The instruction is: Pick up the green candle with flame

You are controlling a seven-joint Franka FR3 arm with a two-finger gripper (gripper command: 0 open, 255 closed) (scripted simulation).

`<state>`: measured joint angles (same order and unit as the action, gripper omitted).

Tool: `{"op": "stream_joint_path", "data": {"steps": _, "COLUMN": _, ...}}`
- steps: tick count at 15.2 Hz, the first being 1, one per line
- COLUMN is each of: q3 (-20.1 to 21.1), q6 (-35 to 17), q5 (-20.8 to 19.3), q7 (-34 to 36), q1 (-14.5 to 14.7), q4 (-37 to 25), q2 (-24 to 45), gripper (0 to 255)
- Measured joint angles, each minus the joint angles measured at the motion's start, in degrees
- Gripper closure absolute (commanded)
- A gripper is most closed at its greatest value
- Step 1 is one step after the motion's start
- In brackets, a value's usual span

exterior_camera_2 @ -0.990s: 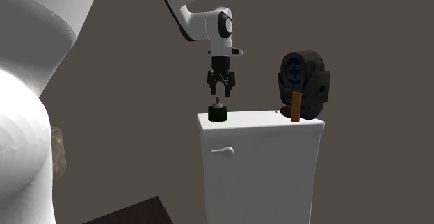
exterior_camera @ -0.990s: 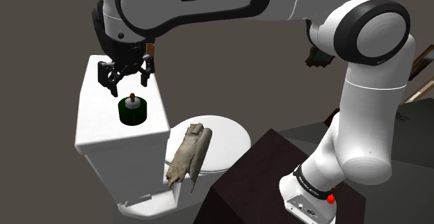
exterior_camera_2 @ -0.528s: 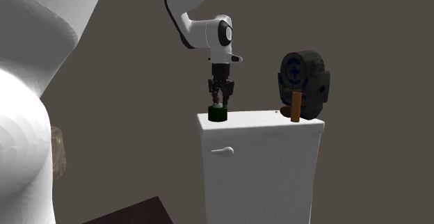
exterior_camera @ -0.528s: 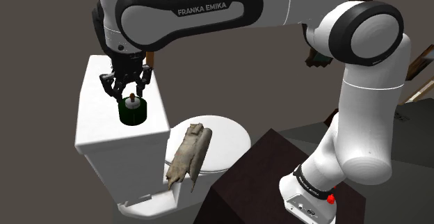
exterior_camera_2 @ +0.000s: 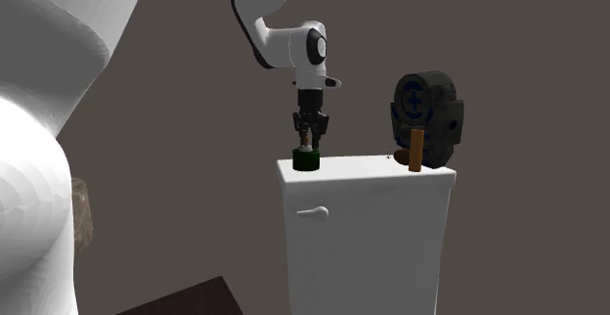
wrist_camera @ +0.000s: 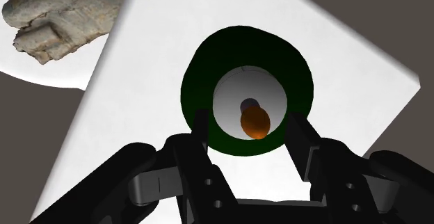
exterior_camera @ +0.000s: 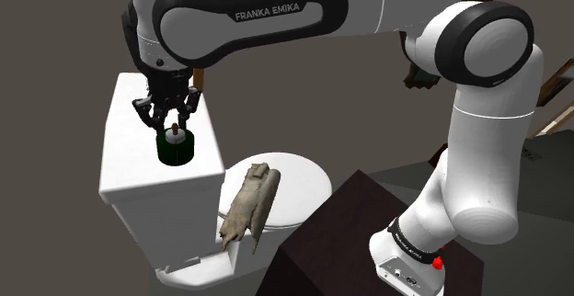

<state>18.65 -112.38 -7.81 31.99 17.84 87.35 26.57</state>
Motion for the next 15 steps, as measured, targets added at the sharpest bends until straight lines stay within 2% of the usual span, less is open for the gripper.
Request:
{"op": "stream_joint_path", "data": {"steps": 3, "q3": 0.05, "q6": 0.74, "q5": 0.09, "q7": -0.05, "q1": 0.00, "q4": -0.47, "q2": -0.21, "gripper": 255}}
{"op": "stream_joint_path", "data": {"steps": 15, "q3": 0.38, "q6": 9.10, "q5": 0.72, "q7": -0.60, "q1": 0.19, "q4": -7.56, "q2": -1.58, "gripper": 255}}
